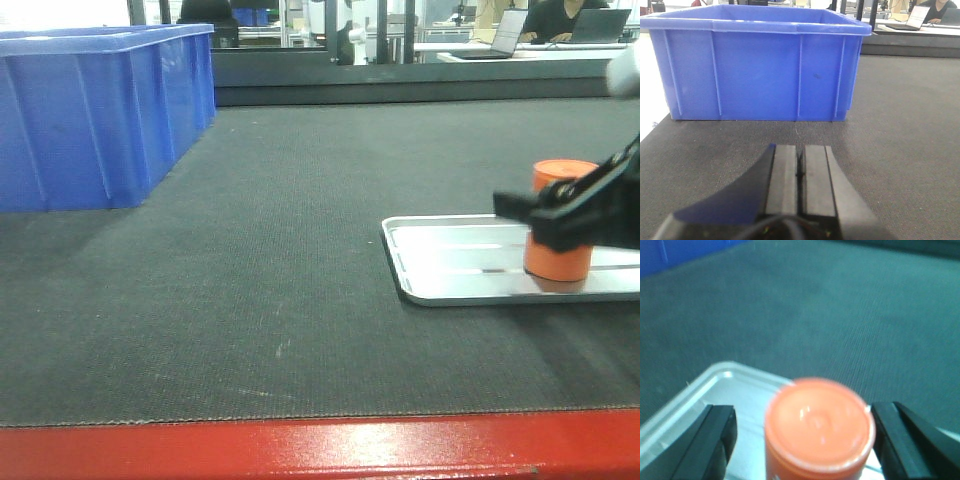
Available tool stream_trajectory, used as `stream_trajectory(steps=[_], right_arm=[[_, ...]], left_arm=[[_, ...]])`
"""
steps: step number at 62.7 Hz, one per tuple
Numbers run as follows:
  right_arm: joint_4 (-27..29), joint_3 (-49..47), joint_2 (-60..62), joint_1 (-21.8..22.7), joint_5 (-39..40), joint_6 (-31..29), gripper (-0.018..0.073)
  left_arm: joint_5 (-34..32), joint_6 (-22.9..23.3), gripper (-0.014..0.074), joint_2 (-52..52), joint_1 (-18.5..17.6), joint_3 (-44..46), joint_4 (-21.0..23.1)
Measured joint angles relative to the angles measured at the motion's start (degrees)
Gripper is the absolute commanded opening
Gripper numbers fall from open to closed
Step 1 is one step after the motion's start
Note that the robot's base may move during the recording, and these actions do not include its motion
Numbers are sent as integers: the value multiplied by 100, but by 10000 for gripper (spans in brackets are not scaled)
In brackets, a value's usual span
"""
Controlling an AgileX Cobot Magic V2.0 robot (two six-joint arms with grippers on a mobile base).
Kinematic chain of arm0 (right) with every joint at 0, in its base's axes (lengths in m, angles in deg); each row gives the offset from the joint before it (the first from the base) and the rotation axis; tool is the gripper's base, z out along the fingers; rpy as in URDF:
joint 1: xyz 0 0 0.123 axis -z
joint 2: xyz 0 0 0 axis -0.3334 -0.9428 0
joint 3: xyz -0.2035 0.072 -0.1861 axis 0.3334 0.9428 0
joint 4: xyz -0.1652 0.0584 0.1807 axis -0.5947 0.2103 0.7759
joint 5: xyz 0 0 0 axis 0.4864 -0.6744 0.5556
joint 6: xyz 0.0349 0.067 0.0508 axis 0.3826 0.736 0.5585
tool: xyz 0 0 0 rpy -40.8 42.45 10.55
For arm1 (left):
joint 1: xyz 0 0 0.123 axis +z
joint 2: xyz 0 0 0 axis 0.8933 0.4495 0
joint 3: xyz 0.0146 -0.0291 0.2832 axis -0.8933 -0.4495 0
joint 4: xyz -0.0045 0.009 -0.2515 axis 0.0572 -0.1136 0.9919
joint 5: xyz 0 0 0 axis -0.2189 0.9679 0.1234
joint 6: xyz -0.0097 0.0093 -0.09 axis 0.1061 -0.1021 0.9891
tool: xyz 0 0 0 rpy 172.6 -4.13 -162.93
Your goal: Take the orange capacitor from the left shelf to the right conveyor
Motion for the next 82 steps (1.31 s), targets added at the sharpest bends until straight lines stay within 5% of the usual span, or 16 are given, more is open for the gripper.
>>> stream_trajectory(steps=[15,37,47,82], right_arm=[[-26,96,1899,-83,-1587,628,531],[-48,-735,4727,-226,-5856,962,49],[-37,-1098,5507,-226,-7263,955,57],[-7,-1137,5885,-226,-7452,964,57]], left_arm=[[0,0,-127,0,0,0,0],[0,0,-127,0,0,0,0],[0,0,-127,0,0,0,0],[0,0,-127,0,0,0,0]])
